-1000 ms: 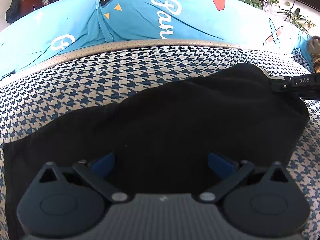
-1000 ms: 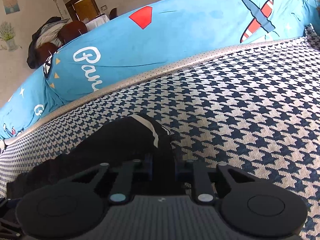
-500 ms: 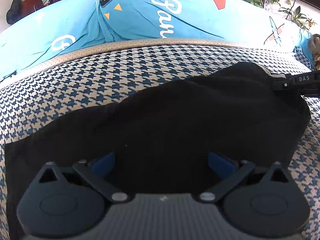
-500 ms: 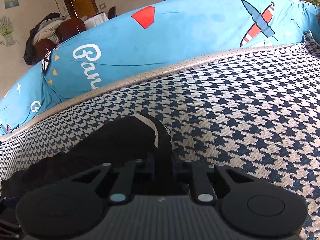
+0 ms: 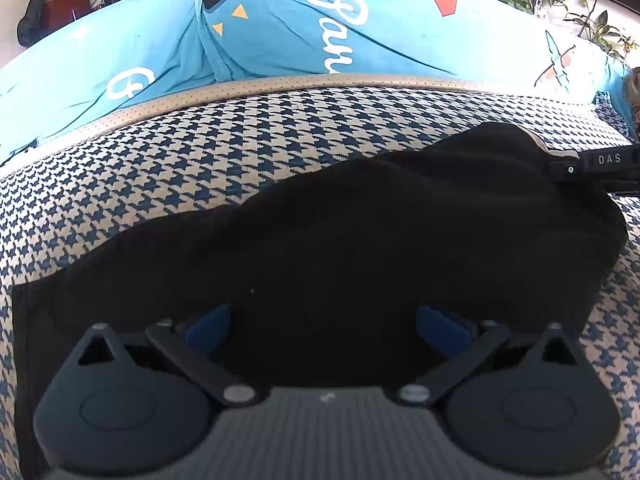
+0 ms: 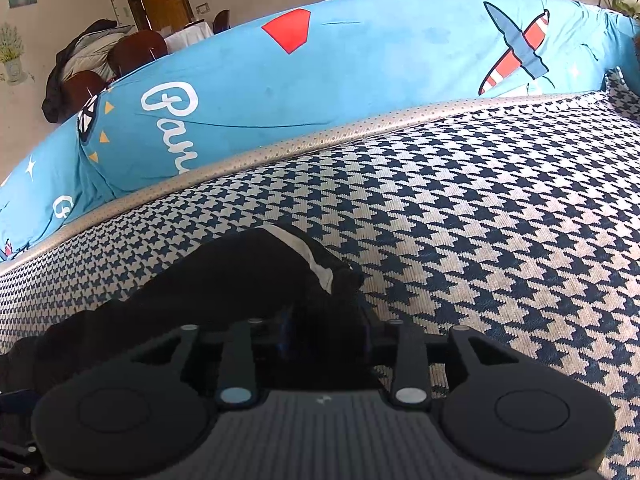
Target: Fold clothes
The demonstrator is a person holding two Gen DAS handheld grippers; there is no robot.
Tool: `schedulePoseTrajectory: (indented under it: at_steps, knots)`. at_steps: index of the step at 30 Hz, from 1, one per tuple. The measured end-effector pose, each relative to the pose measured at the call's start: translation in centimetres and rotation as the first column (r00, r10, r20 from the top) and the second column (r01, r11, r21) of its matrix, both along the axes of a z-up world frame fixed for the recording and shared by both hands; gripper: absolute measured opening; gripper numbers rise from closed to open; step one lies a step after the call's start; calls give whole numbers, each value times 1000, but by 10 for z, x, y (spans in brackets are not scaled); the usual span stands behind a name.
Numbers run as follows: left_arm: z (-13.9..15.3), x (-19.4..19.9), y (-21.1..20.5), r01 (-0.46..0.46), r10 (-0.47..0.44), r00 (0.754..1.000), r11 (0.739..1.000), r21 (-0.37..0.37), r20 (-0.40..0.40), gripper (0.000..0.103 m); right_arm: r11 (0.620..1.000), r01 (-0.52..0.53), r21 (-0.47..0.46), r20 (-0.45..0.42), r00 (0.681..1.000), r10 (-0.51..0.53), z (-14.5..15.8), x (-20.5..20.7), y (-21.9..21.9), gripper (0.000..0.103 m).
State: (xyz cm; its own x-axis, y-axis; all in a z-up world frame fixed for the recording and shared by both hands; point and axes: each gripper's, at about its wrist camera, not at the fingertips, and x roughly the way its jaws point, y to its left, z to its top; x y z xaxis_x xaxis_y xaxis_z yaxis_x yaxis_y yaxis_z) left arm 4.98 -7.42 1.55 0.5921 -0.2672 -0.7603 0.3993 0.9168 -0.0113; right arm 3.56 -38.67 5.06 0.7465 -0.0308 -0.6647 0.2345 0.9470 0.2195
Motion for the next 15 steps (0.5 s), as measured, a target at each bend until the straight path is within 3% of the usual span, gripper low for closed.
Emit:
schedulePoseTrajectory:
  at_steps: [4,15]
  knots:
    - [0,0,0,-1,1,1000,1000,0,1,103,1000,-6,6,6,1000,6,2,-1,0,20]
    - [3,2,5,-29,29,1000,999,-27,-12,103,995,-61,-79,91,994,68,29,-8,26,17]
